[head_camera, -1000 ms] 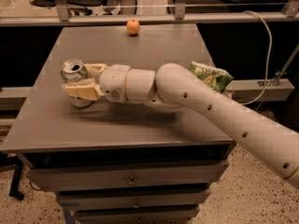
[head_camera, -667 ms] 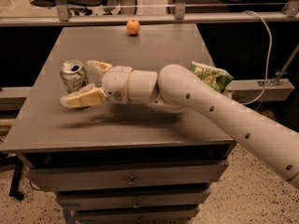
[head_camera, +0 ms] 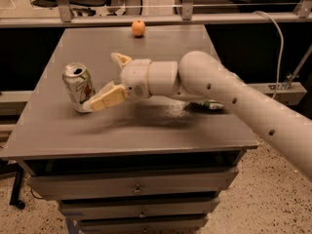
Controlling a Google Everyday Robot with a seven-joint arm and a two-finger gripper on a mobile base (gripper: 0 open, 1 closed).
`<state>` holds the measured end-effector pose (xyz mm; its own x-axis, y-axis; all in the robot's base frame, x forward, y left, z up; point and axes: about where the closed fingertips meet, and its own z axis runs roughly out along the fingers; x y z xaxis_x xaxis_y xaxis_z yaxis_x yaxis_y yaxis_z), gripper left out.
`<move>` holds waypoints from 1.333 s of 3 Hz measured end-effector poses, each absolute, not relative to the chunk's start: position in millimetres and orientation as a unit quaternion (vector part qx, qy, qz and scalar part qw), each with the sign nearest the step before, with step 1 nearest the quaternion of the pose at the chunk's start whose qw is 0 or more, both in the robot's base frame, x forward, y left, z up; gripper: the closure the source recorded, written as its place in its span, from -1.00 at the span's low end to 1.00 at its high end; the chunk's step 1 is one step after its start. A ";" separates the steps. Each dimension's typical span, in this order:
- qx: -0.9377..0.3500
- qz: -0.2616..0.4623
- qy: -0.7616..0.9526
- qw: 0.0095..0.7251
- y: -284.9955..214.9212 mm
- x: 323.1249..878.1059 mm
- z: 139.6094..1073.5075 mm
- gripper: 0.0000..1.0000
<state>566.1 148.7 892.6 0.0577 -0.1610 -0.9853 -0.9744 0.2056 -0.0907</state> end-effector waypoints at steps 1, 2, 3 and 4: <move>-0.541 0.352 0.575 0.503 116.9 583.2 893.5 -1.00; -0.585 0.303 0.581 0.477 68.6 613.3 893.2 -1.00; -0.616 0.269 0.592 0.445 8.9 631.3 882.5 -1.00; -0.630 0.238 0.599 0.434 -47.2 650.0 887.9 -1.00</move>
Offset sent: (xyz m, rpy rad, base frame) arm 0.0756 -0.1562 -0.0050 -0.4429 -0.1166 0.1028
